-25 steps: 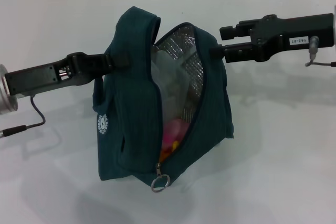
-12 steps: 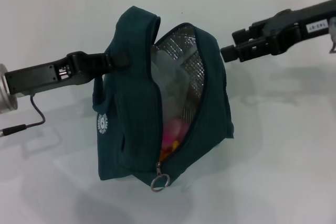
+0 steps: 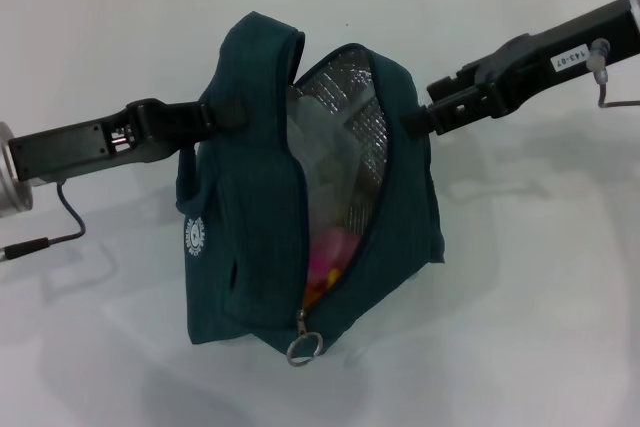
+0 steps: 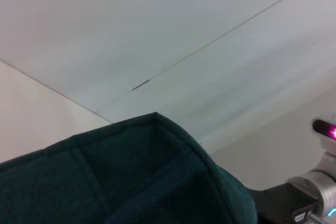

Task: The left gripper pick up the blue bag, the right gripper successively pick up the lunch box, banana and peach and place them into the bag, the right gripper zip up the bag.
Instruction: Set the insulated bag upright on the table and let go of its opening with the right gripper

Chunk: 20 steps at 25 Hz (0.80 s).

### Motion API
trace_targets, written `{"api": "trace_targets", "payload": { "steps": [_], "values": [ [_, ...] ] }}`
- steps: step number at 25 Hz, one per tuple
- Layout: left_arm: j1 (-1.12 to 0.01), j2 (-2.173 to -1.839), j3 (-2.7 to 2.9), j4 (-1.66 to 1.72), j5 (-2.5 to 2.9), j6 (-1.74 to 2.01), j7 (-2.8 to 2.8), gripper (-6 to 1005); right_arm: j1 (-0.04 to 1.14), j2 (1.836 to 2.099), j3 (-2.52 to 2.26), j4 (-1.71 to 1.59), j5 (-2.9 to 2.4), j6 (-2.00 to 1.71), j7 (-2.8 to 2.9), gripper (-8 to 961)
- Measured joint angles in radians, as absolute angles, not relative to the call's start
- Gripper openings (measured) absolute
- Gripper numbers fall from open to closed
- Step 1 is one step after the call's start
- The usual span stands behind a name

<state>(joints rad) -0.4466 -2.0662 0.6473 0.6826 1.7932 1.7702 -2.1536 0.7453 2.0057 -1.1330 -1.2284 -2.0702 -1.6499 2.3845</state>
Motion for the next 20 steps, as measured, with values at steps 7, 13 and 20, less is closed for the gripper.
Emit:
{"api": "trace_targets", "payload": {
  "steps": [7, 13, 20],
  "values": [
    [-0.445, -2.067, 0.647, 0.683, 1.792, 1.77, -2.142, 33, 0.758, 2.01, -1.138, -1.185, -2.102, -1.644, 2.389, 664],
    [-0.445, -2.068, 0.647, 0.683, 1.792, 1.77, -2.14, 33, 0.759, 2.013, -1.136, -1.183, -2.083, -1.635, 2.388, 664],
    [-0.445, -2.067, 0.647, 0.683, 1.793, 1.768, -2.138, 34, 0.752, 2.016, -1.135, -1.194, -2.042, -1.618, 2.388, 664]
  ]
}}
